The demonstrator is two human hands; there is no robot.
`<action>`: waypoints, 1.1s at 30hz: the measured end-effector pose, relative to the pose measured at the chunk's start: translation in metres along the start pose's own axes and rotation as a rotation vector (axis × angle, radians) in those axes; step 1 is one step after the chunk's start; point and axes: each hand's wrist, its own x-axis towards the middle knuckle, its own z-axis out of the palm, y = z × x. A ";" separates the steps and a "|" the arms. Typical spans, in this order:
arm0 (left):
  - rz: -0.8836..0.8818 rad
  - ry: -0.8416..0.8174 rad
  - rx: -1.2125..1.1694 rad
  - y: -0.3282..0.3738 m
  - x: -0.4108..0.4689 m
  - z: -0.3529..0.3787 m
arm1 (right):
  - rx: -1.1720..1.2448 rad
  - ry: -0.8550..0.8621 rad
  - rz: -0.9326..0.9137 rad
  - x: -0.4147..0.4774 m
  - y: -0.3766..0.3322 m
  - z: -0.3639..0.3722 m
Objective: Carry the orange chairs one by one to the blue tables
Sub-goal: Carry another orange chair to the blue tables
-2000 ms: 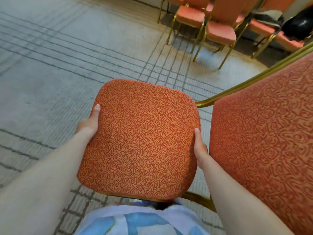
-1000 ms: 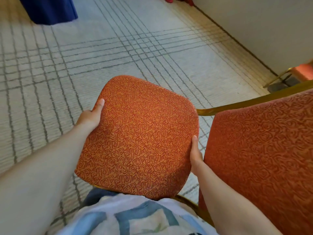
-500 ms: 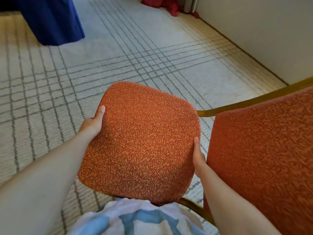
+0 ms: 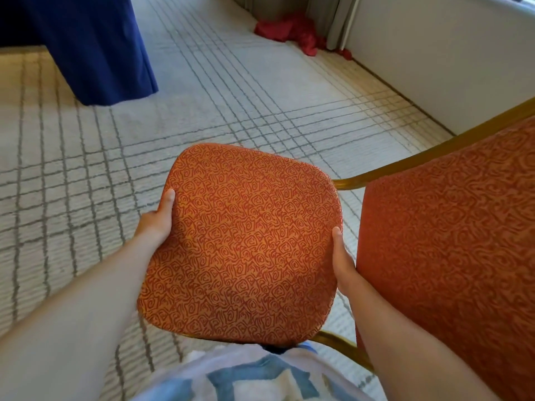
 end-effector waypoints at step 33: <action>-0.052 0.044 -0.031 0.390 0.505 0.012 | 0.025 -0.114 0.084 0.457 -0.412 0.258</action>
